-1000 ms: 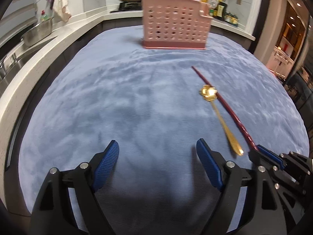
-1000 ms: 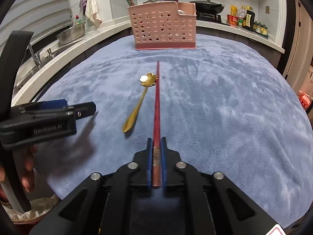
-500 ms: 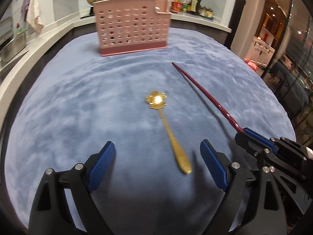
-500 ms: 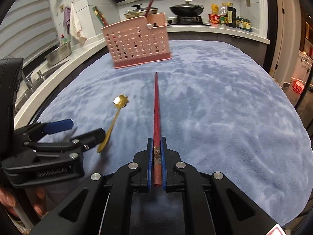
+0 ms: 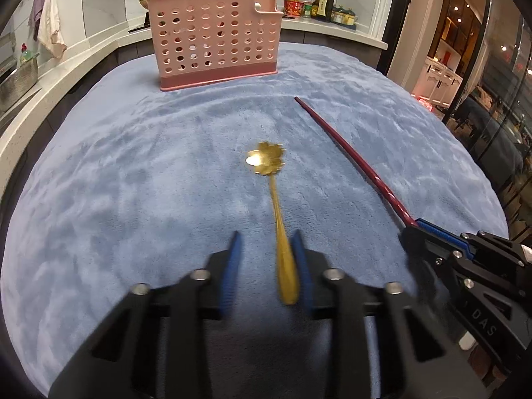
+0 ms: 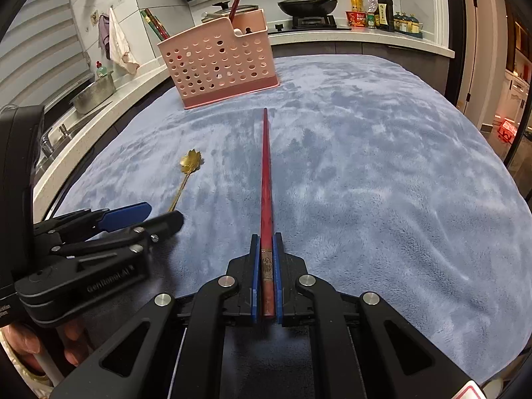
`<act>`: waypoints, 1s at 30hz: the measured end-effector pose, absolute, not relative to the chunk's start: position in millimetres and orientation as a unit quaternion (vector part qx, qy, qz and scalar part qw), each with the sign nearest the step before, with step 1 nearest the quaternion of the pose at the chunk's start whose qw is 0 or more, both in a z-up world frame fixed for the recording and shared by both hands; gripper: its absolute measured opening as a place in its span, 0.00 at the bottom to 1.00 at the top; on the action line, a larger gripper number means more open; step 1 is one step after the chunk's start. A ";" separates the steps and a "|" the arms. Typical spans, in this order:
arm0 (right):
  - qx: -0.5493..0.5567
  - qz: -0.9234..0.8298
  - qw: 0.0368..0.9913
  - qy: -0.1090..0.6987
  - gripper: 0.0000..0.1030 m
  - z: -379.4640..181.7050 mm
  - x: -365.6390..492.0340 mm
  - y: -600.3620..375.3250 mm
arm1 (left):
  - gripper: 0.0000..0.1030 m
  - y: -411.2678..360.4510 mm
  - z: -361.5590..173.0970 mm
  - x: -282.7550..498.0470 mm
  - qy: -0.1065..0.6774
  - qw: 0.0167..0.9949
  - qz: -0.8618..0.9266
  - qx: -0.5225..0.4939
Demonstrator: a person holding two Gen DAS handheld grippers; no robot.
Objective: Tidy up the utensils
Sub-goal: 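Grasp the gold spoon with the left tool while the right tool grasps the last red chopstick, then lift the gold spoon and red chopstick and carry them over the pink holder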
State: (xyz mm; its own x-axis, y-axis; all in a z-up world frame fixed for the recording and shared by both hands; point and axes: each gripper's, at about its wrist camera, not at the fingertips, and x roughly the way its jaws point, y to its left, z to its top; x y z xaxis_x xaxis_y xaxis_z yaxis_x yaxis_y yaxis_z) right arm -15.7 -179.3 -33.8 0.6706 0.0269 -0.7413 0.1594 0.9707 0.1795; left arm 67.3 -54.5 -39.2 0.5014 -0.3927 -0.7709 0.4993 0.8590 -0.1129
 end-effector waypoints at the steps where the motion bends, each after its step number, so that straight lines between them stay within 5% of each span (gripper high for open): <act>1: 0.115 -0.036 0.907 0.404 0.07 -34.2 -15.9 -179.5 | 0.10 -52.3 -38.4 67.4 0.428 0.863 -0.260 0.059; 9: 0.117 -0.035 0.911 0.393 0.07 -22.6 -17.0 -183.2 | 0.02 -39.6 -22.3 64.8 0.418 0.868 -0.265 0.050; 30: 0.129 -0.029 0.950 0.282 0.07 66.1 5.5 -206.4 | 0.00 -10.1 38.5 91.8 0.370 0.896 -0.245 0.022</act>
